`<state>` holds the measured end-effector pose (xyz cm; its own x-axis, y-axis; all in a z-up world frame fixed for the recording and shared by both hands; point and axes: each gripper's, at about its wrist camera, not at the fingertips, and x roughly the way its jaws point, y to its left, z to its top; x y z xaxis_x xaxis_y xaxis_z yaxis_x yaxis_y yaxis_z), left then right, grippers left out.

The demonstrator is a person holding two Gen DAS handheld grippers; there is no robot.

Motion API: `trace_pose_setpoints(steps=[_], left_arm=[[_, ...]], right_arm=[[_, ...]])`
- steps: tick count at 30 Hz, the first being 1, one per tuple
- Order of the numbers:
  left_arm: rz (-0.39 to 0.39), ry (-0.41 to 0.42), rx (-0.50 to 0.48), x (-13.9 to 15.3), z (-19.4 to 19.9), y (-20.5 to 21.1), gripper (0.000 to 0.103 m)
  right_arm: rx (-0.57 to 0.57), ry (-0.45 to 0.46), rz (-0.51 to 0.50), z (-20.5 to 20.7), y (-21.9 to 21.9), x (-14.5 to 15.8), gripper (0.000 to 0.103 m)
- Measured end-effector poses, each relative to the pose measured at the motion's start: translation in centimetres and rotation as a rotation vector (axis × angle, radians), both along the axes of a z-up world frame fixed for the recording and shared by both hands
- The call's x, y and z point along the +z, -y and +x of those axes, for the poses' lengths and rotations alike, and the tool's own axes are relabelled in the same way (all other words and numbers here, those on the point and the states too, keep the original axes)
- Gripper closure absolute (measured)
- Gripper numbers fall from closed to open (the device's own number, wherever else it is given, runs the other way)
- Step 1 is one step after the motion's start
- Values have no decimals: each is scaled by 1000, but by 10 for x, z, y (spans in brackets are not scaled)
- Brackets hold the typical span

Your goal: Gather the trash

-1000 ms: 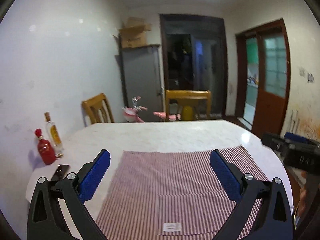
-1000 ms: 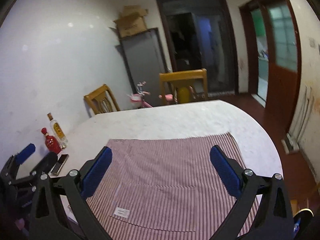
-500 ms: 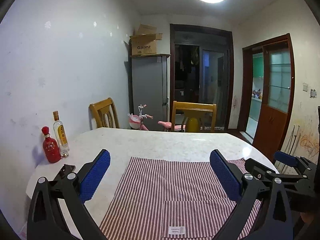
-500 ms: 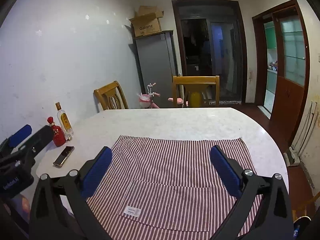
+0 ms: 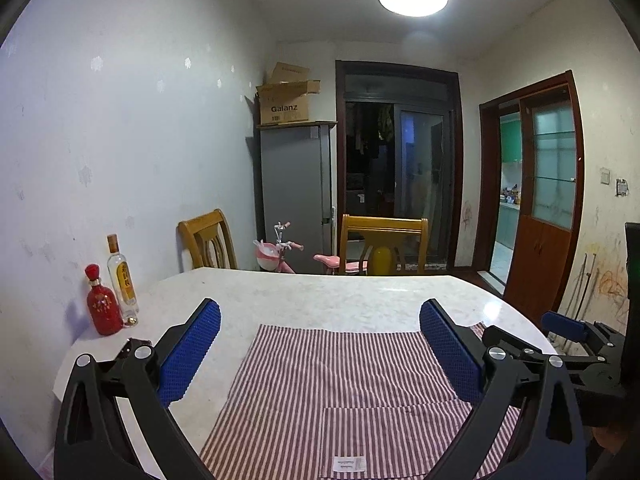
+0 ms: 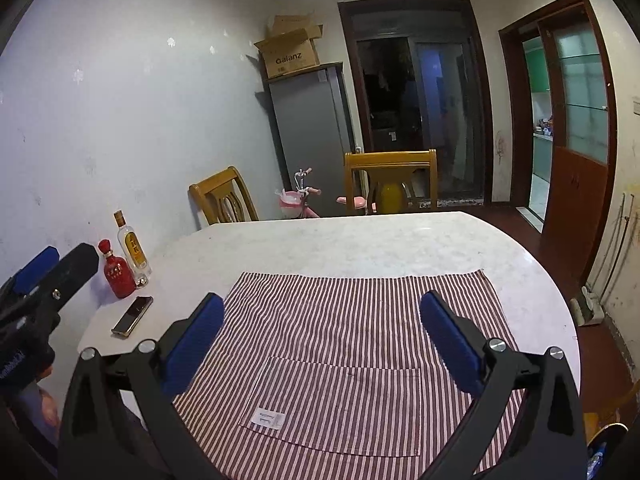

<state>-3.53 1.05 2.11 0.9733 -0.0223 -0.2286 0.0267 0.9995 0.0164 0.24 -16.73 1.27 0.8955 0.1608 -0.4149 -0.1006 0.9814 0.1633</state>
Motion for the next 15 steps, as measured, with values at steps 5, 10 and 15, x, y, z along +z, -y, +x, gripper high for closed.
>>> trace_pose_setpoints(steps=[5,10,15], left_arm=[[-1,4,-1,1,-1,2,6],[0,4,4,2,-1,2,6],[11,3,17,1,1,1,6]], right_arm=[[-3,7,4,-2,2,0,5],[-11,18,15,-4,3,-1,5],[-5,8,17,-4,2,-3,5]])
